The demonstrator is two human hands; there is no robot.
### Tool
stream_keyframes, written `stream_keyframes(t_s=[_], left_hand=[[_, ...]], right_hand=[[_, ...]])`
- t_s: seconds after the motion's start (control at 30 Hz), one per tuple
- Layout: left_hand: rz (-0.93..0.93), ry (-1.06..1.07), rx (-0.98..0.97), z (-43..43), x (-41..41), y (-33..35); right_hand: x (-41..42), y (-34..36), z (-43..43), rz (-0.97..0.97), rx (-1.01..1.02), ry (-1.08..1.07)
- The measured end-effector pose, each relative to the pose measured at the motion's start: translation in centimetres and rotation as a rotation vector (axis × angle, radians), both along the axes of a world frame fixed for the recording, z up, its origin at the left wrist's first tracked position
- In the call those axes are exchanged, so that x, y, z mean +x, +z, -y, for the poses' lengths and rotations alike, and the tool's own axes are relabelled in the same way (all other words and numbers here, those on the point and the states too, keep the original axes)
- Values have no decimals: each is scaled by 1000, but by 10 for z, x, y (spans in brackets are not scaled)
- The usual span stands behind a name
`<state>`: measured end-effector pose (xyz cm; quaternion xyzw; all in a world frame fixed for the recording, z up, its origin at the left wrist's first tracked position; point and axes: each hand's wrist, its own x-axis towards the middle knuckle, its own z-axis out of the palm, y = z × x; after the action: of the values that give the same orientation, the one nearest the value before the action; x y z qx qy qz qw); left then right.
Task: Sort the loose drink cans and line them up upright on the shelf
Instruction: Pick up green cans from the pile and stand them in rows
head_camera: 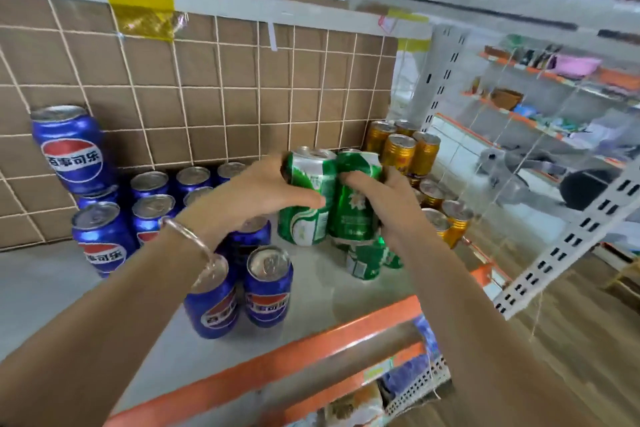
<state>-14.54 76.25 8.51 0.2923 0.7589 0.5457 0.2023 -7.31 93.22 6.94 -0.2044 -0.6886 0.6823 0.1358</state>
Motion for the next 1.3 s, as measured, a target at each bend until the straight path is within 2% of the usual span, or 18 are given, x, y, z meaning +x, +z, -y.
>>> stream_keyframes(t_s=[0.17, 0.3, 0.4, 0.67, 0.77, 0.9, 1.07, 1.2, 1.3], left_hand=[[-104, 232, -73, -14, -30, 2], [-124, 367, -143, -23, -49, -3], [-142, 423, -235, -23, -65, -6], [-177, 494, -295, -37, -94, -18], [-212, 467, -442, -36, -106, -29], [-278, 425, -595, -34, -116, -44], [-575, 347, -1127, -39, -119, -56], [-644, 320, -1266, -44, -124, -56], [-747, 270, -1313, -44, -128, -55]], right_hand=[[-62, 23, -29, -35, 449, 242], [-93, 29, -41, -90, 660, 393], [-115, 29, -47, -118, 724, 474], [-166, 4, -52, -98, 750, 550], [-180, -12, -55, -59, 844, 574], [-192, -23, -58, -2, 1292, 575], [-196, -35, -56, 81, 1555, 637], [-196, -39, -49, 224, 1652, 657], [-201, -31, -39, 331, 1818, 647]])
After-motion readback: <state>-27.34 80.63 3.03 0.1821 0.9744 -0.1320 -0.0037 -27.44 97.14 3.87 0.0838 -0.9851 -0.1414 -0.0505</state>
